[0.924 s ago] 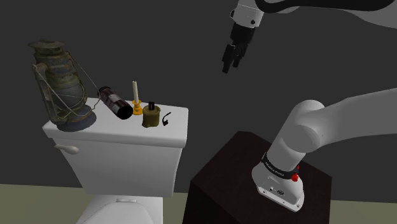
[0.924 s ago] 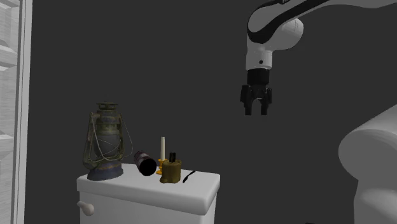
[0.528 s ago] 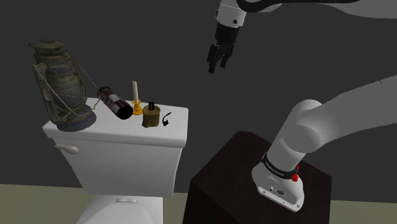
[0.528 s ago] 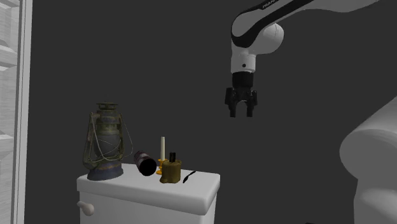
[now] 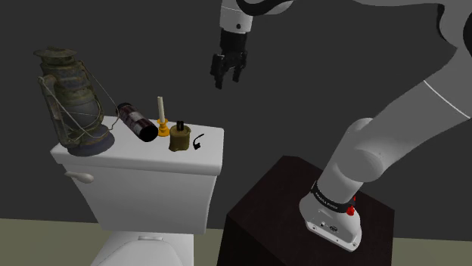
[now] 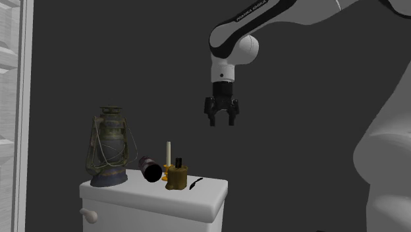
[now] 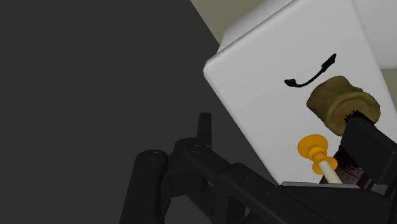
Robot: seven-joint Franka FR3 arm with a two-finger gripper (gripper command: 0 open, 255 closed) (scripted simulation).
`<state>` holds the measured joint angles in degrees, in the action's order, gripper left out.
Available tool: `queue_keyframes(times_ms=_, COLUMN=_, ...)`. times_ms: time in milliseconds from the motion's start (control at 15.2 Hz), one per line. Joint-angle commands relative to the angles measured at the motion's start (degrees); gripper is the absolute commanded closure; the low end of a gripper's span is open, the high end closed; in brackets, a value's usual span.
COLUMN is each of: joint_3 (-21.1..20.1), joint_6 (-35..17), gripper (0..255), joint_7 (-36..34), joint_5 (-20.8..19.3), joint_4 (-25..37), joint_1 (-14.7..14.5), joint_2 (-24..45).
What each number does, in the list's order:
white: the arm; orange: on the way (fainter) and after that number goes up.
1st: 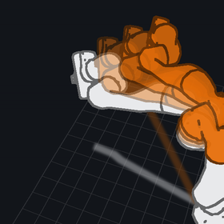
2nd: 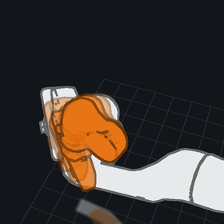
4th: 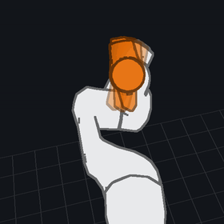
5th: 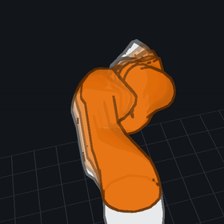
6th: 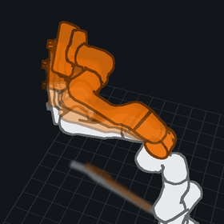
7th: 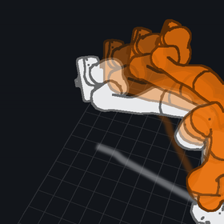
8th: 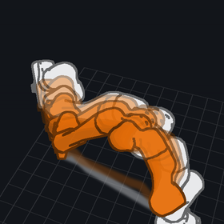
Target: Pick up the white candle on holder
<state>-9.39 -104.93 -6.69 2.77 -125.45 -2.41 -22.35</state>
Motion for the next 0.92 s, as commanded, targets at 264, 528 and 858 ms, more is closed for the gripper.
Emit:
queue_keyframes(times_ms=264, joint_3=-4.0, joint_6=-0.69, gripper=0, joint_7=-5.87, joint_5=-1.18, joint_4=11.47, joint_1=-1.11, joint_2=13.59)
queue_keyframes(times_ms=528, joint_3=-5.96, joint_6=0.24, gripper=0, joint_7=-9.68, joint_5=-3.07, joint_4=20.65, joint_1=-2.29, joint_2=22.97)
queue_keyframes(times_ms=858, joint_3=-7.48, joint_6=3.21, gripper=0, joint_7=-14.07, joint_5=-6.17, joint_4=34.57, joint_1=-4.86, joint_2=35.51)
